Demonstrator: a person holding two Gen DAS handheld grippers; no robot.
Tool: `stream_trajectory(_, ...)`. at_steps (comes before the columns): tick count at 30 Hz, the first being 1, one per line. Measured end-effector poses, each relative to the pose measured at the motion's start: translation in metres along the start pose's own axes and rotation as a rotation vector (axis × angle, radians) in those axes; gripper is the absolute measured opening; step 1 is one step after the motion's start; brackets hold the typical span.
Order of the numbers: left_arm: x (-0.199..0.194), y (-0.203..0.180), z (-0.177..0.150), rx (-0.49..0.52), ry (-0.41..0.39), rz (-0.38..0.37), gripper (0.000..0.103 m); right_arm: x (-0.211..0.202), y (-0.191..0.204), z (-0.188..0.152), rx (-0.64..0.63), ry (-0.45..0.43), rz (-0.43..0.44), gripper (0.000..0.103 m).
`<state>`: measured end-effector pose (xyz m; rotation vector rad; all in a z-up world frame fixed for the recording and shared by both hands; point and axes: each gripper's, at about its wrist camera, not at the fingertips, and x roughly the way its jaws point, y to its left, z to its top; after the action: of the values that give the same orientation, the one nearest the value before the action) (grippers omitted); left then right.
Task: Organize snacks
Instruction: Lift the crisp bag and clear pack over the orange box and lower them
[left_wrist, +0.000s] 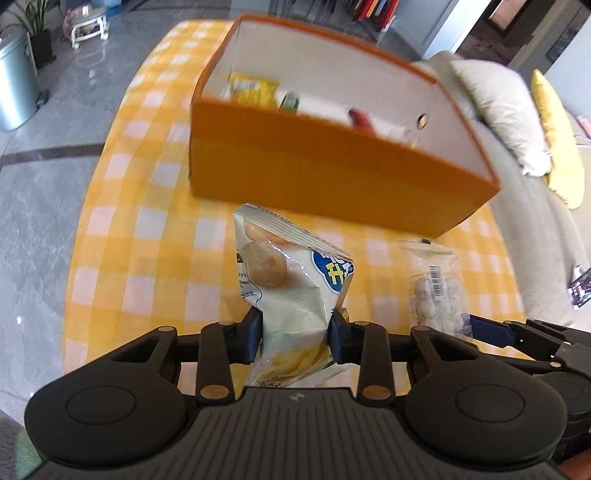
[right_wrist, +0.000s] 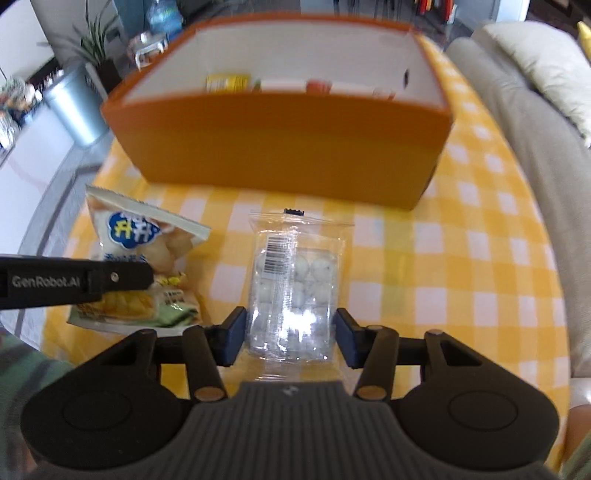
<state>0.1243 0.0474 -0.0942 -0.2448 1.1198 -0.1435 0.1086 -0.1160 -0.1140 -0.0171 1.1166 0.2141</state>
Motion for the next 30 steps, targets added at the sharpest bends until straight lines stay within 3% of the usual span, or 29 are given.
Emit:
stream_trajectory(10,-0.058,-0.023,0.037,0.041,-0.161,-0.012,0.040,-0.075,-0.017,0.024,0.074,-0.209,0.051,0.049)
stream_trajectory(15,-0.071,-0.042,0.067,0.094,-0.223,-0.024,0.040,-0.093,-0.024,0.044,0.095,-0.273,0.065,0.049)
stream_trajectory(23,-0.060,-0.071,0.115,0.194,-0.254,0.027,0.039,-0.097,-0.024,0.097,0.086,-0.325,0.071,0.049)
stream_trajectory(30,-0.024,-0.076,0.147,0.241,-0.218,0.058,0.039,-0.063,-0.033,0.147,0.016,-0.302,-0.003,0.049)
